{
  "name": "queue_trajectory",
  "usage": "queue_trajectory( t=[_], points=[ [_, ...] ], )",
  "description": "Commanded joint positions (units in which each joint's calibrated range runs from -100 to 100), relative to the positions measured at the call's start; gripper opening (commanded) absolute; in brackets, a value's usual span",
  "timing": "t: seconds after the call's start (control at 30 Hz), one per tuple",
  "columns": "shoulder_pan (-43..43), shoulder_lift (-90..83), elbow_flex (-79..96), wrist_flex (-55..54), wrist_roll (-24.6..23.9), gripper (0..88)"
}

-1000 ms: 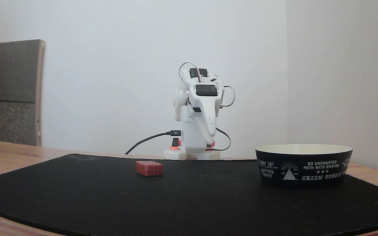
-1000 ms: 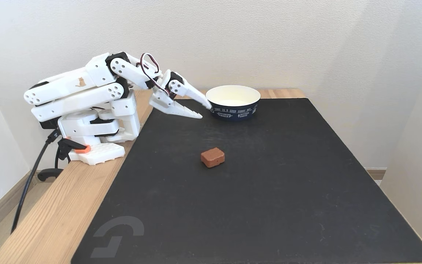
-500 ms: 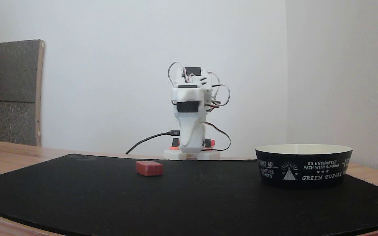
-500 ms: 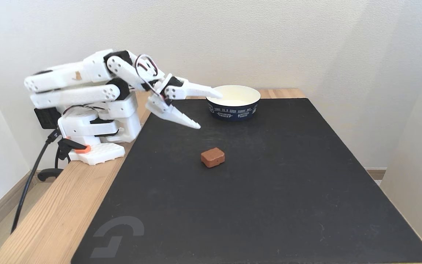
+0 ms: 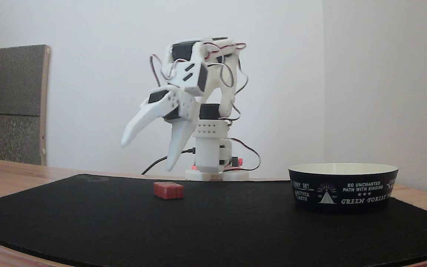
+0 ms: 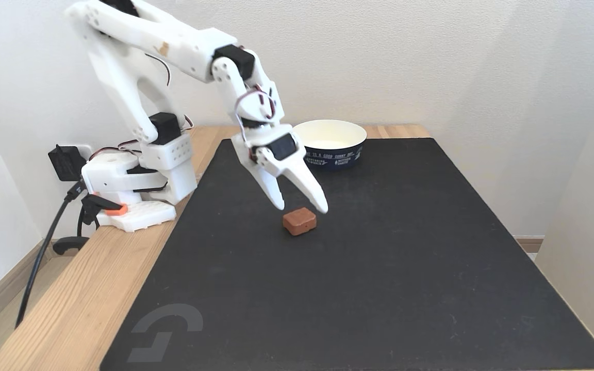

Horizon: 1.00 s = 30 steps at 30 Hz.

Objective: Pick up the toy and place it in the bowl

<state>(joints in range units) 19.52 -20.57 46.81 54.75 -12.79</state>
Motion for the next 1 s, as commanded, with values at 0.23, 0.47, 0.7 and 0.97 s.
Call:
queue_trajectory(
  t=[0.23, 0.47, 0.7, 0.97],
  points=[
    [-4.9, 23.3, -35.7, 26.9, -3.9, 40.2],
    [-4.3, 31.7, -39.6, 29.2, -3.9, 40.2],
    [-2.7, 35.5, -39.7, 24.9, -3.8, 39.8],
    [-2.9, 37.6, -39.7, 23.1, -3.4, 39.7]
  ],
)
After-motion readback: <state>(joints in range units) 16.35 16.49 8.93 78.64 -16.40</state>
